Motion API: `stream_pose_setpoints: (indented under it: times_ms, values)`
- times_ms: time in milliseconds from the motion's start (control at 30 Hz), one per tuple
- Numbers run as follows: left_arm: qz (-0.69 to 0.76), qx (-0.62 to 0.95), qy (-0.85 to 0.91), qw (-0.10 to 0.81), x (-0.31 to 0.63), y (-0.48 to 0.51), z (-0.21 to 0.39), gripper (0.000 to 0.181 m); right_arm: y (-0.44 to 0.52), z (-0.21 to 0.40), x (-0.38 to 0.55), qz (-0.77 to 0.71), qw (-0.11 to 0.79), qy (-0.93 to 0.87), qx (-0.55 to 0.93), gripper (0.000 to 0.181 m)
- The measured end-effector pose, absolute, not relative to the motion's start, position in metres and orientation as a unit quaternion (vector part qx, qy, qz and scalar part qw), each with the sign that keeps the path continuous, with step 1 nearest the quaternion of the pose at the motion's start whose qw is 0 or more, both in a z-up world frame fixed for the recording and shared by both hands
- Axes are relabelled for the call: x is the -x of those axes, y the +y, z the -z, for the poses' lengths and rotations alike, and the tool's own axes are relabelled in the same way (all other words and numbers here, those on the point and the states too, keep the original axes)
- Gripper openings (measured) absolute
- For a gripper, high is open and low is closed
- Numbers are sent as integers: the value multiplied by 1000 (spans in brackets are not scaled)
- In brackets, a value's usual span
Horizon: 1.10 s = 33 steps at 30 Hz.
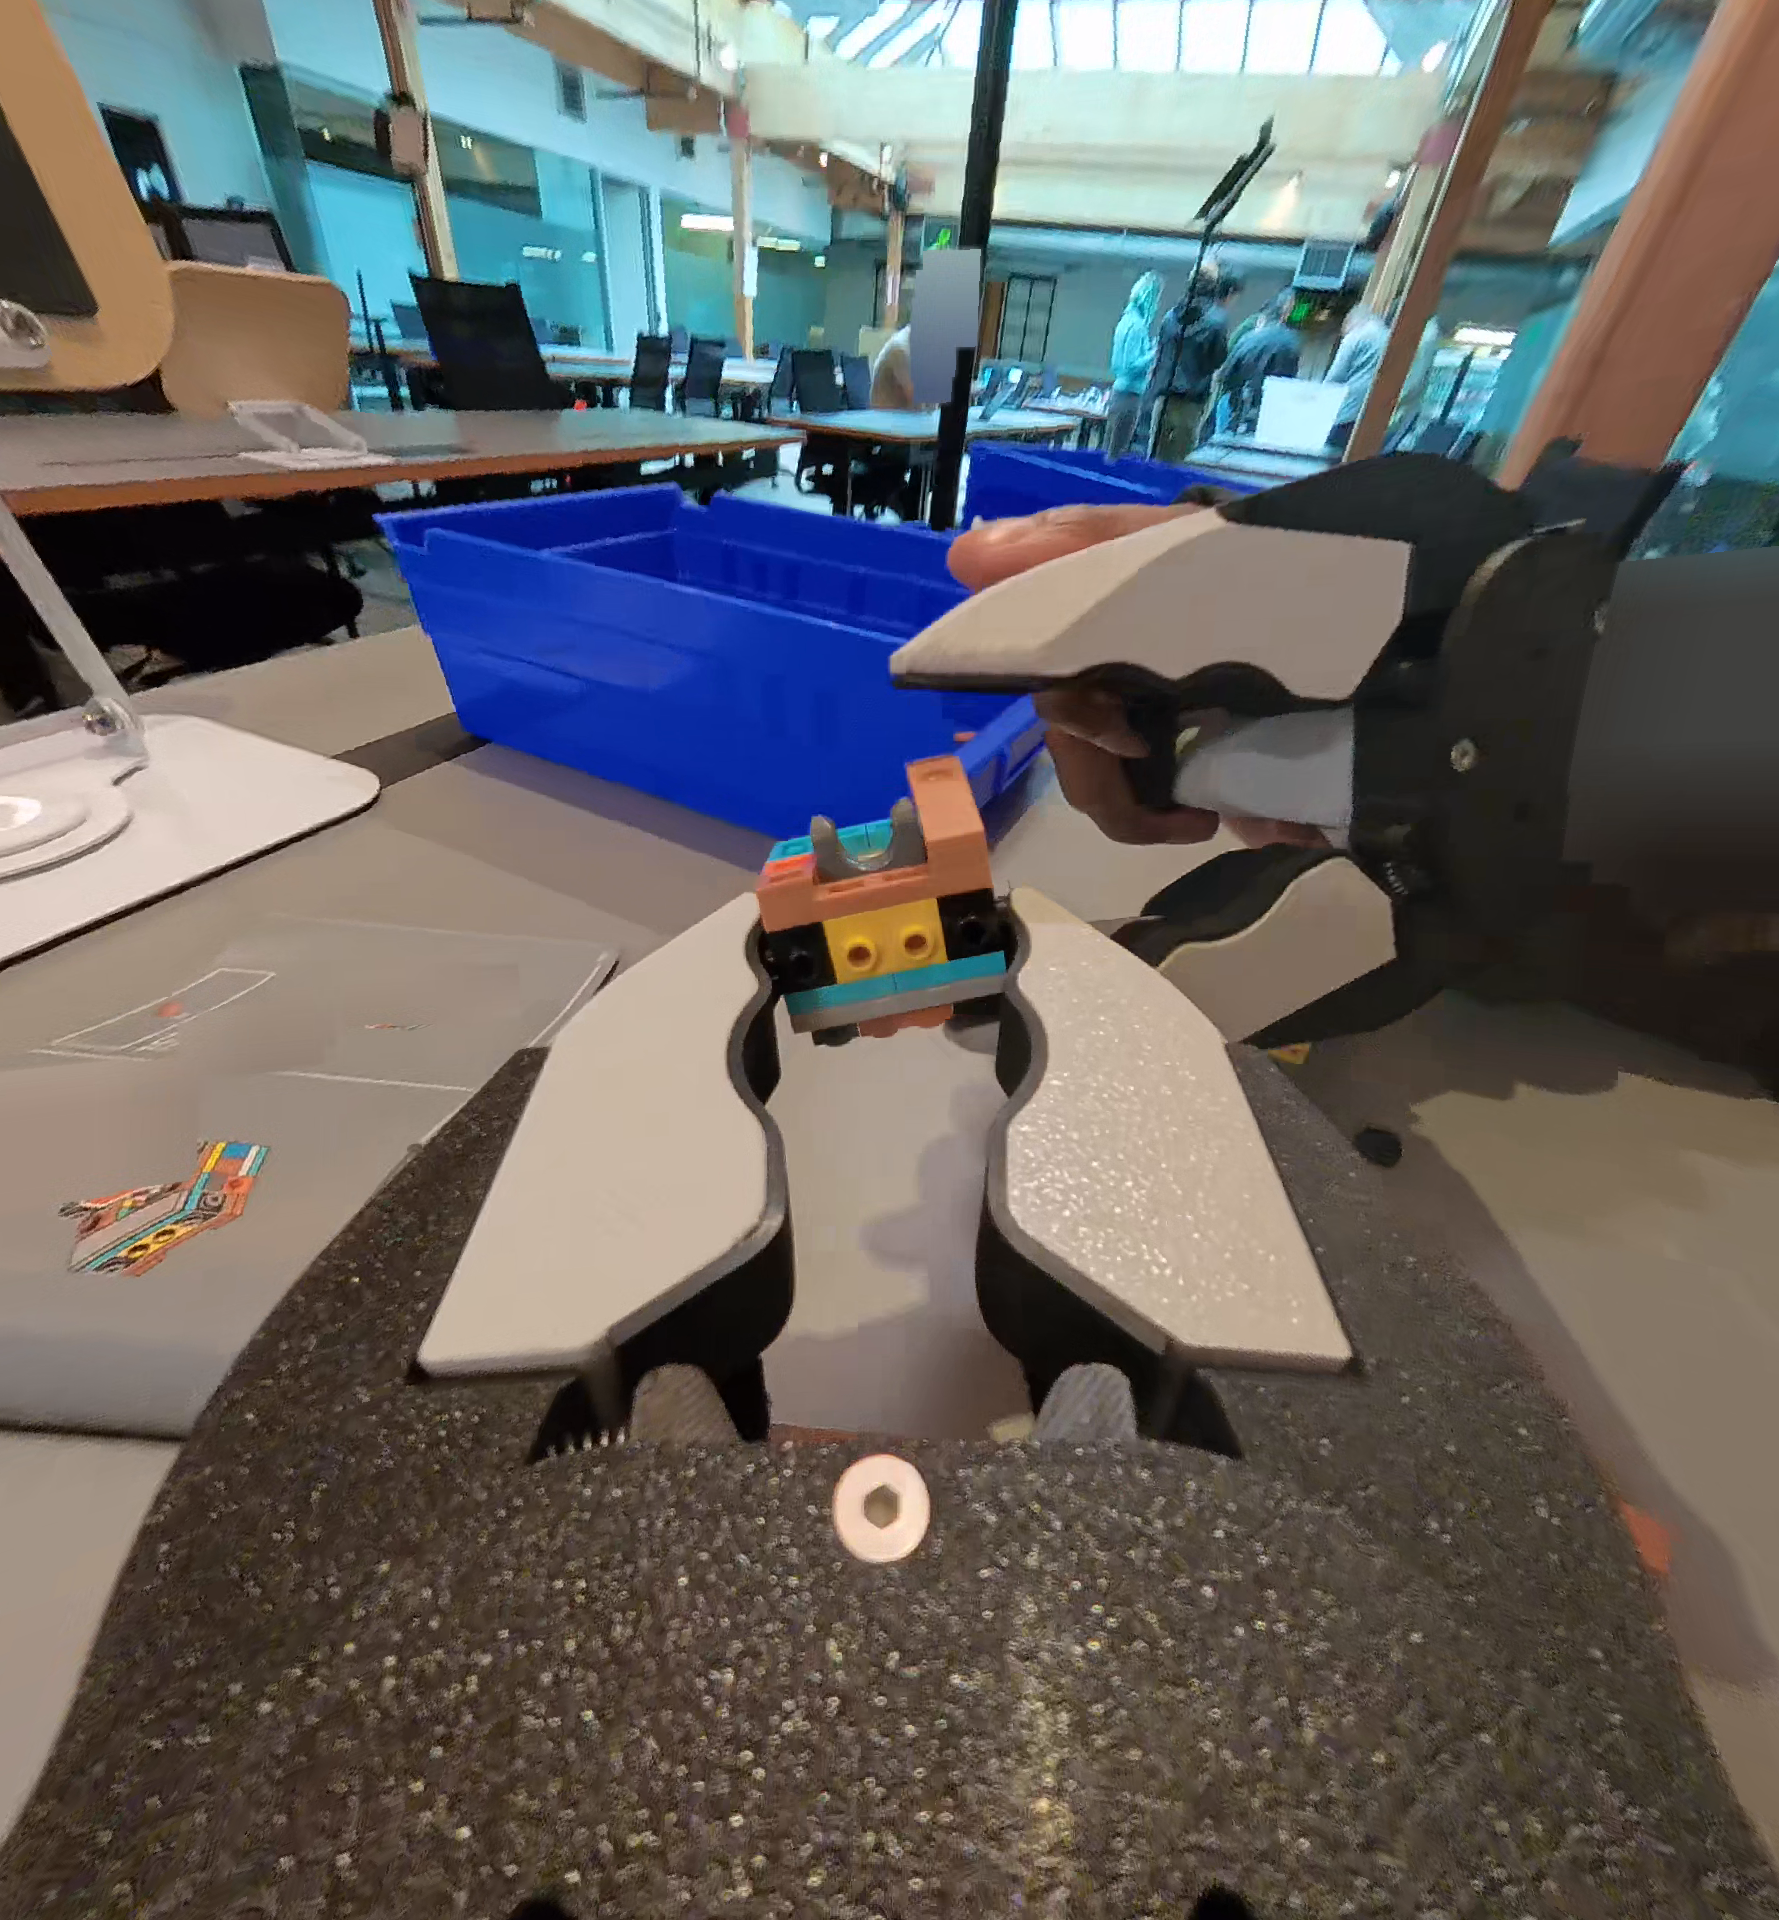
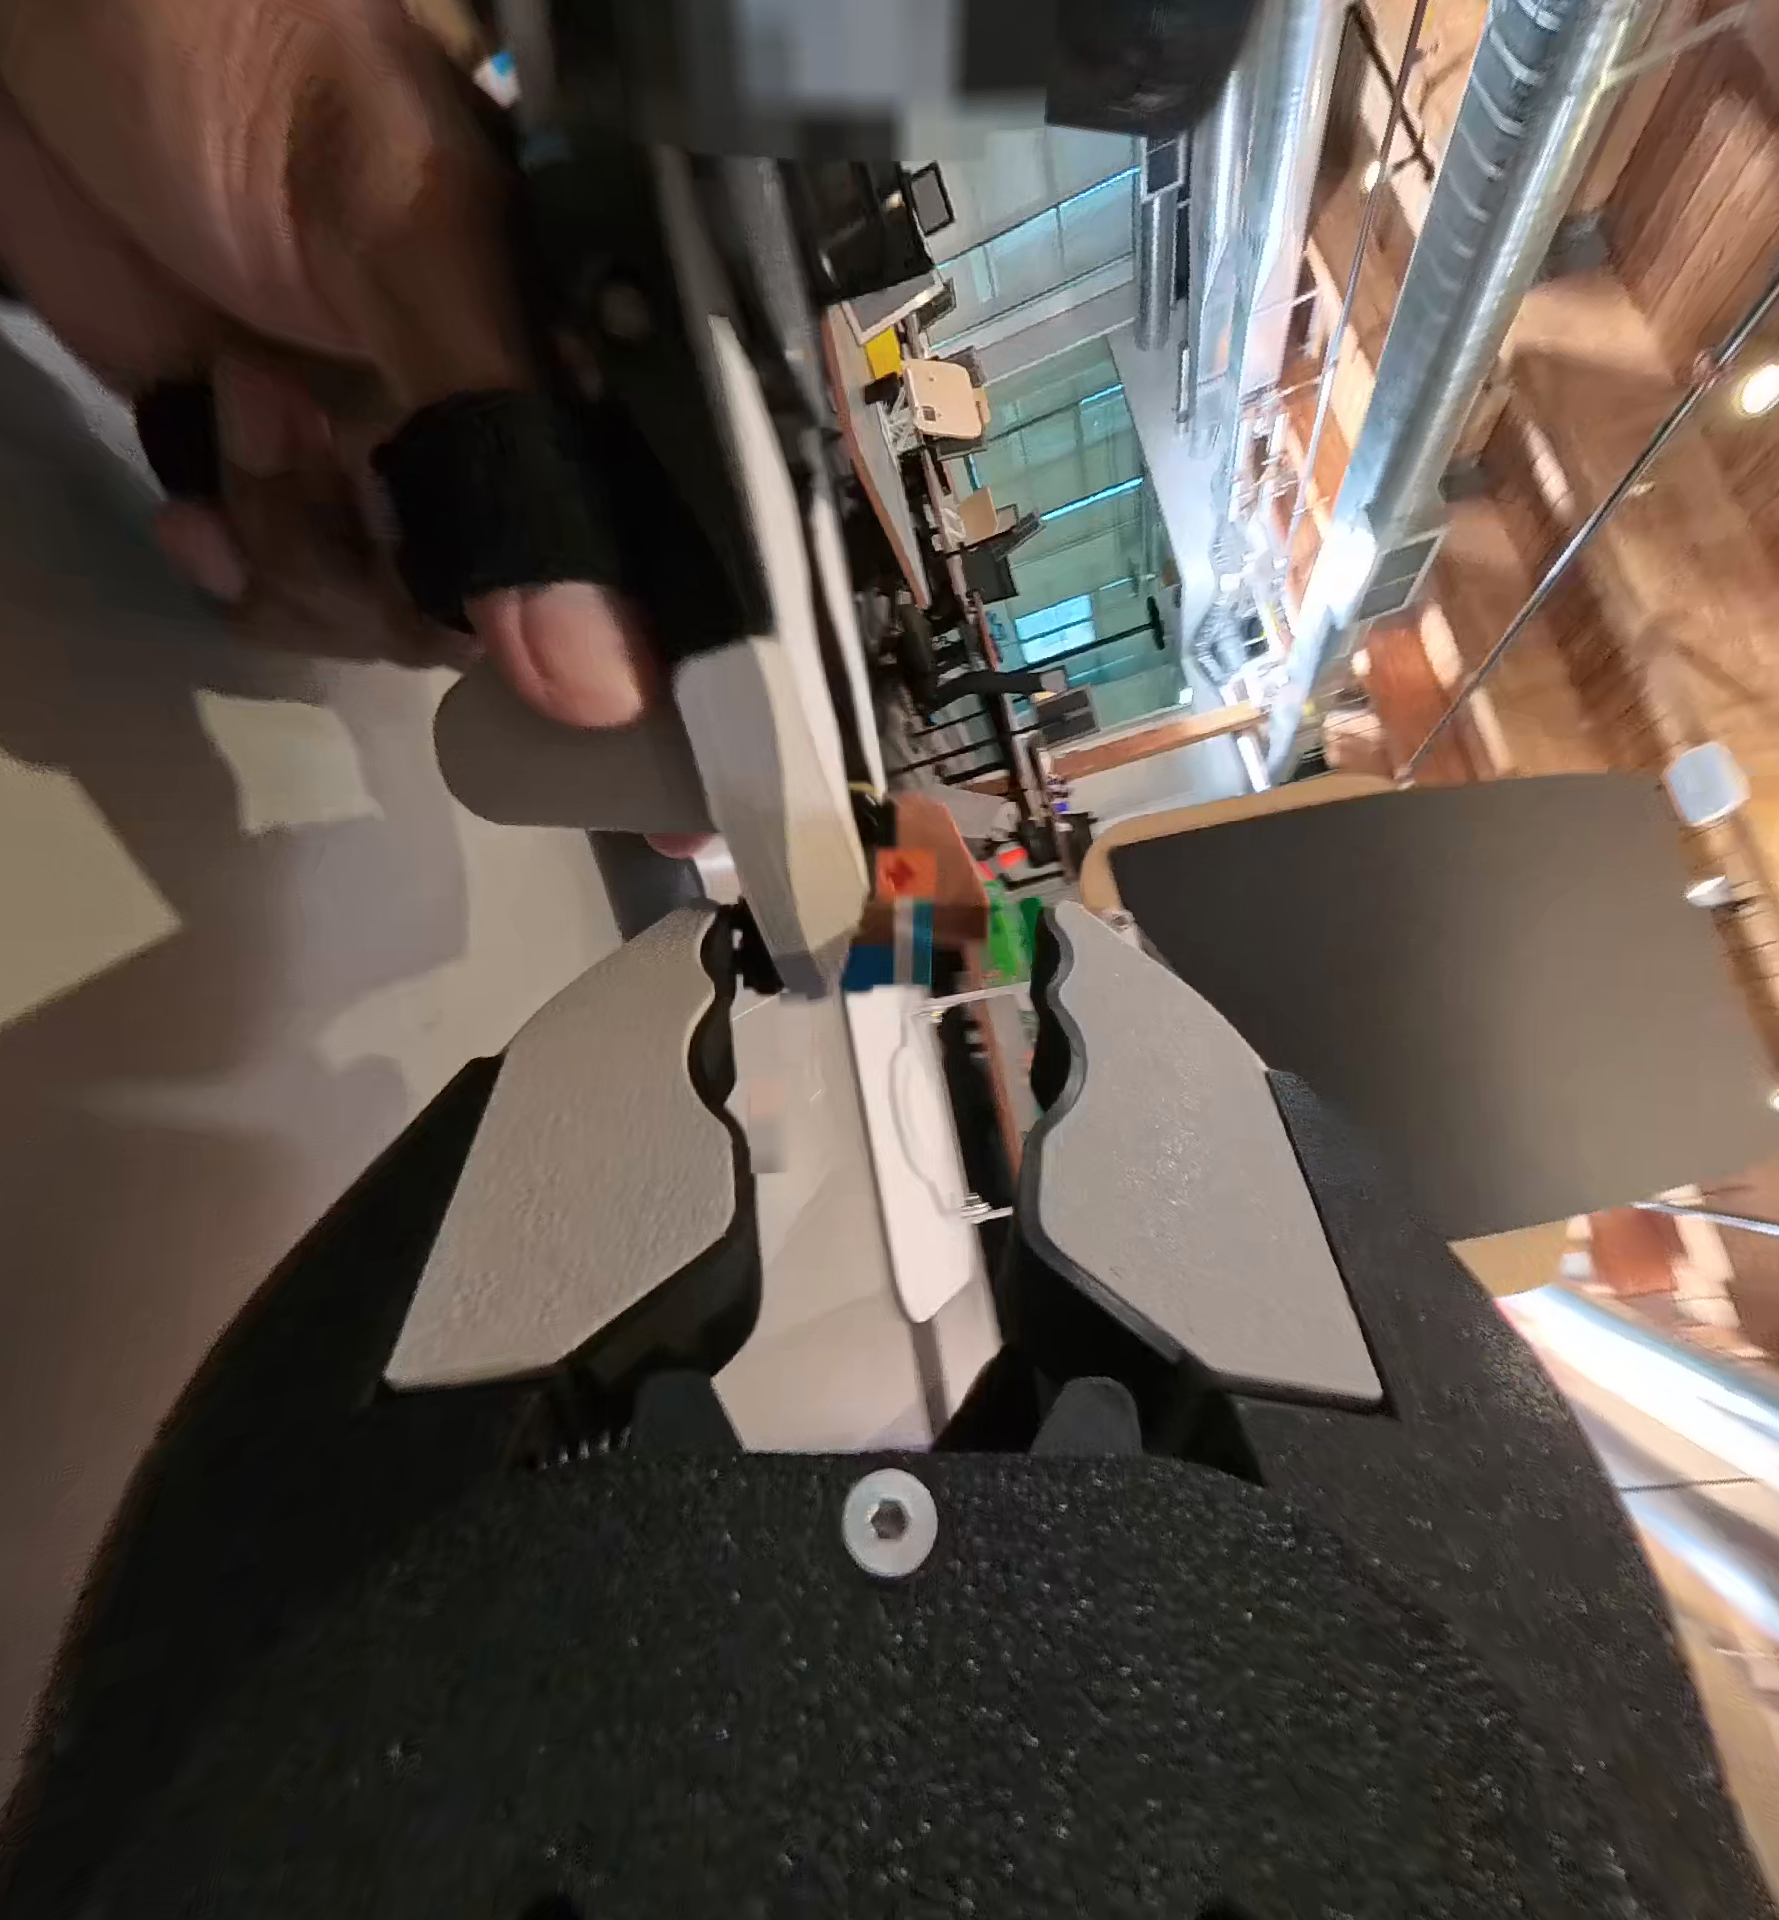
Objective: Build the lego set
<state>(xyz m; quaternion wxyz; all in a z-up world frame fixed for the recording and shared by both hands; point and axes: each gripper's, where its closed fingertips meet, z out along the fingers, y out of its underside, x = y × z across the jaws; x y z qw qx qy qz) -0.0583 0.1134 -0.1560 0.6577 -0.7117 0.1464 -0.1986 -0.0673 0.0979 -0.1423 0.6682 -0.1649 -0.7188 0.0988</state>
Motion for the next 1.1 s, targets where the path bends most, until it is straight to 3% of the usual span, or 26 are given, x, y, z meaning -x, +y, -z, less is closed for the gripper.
stream_pose_setpoints:
  times_ms: [367, 633, 933, 1100]
  values:
    - [222, 667, 170, 691, 53, 108, 150, 39, 118, 139, 32, -231, 620, -695, 282, 50]
    - [214, 666, 175, 693, 51, 108, 150, 39, 127, 147, 25, -215, 613, -708, 279, 50]
    - [208, 672, 186, 686, 47, 108, 153, 39, 146, 152, -15, -310, 531, -712, 339, 19]
    - [207, 672, 182, 687, 48, 109, 153, 39, 100, 171, -28, -350, 467, -741, 331, 16]
